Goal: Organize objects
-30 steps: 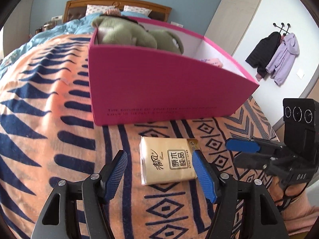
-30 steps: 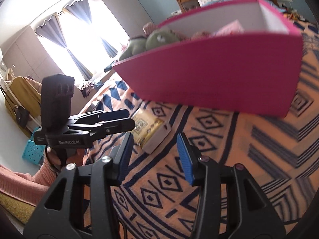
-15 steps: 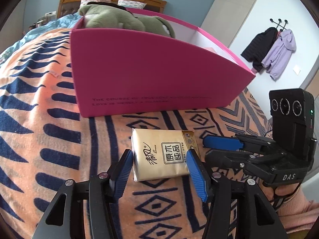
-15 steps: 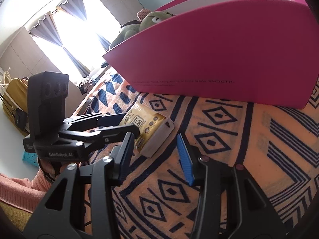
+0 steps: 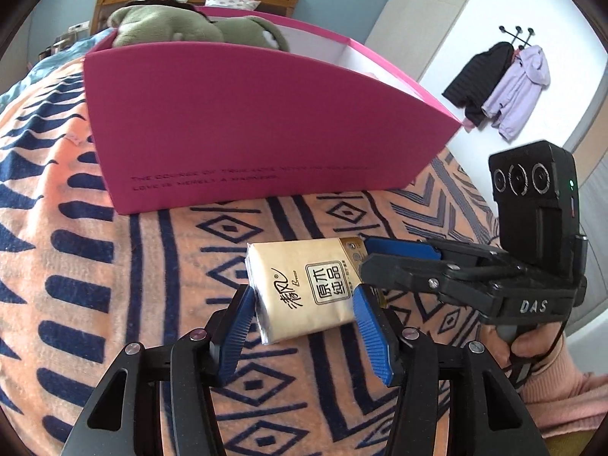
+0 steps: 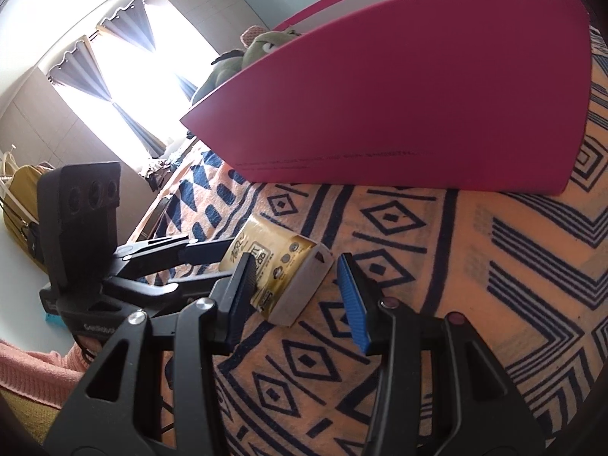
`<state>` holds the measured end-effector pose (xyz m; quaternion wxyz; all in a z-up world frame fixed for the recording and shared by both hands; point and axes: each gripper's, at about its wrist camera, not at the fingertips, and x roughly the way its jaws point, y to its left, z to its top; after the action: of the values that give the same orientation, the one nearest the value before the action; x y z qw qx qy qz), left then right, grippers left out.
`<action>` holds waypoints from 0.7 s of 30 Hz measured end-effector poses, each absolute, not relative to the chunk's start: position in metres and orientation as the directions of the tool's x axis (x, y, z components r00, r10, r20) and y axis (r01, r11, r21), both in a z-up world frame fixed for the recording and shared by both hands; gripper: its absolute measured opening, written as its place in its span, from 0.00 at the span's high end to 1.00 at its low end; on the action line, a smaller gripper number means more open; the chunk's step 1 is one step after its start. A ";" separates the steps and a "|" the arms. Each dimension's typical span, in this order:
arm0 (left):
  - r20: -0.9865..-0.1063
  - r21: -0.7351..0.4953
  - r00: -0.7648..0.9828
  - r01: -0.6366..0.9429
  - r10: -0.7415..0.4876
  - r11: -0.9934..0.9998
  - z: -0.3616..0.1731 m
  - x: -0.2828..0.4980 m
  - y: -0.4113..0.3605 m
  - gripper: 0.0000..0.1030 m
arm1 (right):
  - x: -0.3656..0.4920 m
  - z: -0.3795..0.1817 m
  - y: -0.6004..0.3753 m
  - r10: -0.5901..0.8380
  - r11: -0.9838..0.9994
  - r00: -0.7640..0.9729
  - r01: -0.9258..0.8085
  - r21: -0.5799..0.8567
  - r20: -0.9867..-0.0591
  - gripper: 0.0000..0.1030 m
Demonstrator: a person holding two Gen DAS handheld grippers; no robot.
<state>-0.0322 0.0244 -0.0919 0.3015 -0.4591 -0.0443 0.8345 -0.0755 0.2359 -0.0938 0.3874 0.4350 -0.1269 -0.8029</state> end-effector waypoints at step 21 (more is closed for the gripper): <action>-0.735 -0.390 -0.296 -0.552 0.611 -0.737 -0.094 -0.016 0.058 0.49 | -0.048 -0.095 0.268 -0.705 -0.694 -0.324 0.500 0.518 -0.631 0.57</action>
<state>-0.0156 0.0575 -0.0941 0.3612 -0.4707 -0.0313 0.8044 -0.0484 0.2676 -0.0948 0.3740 0.4452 -0.1146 -0.8055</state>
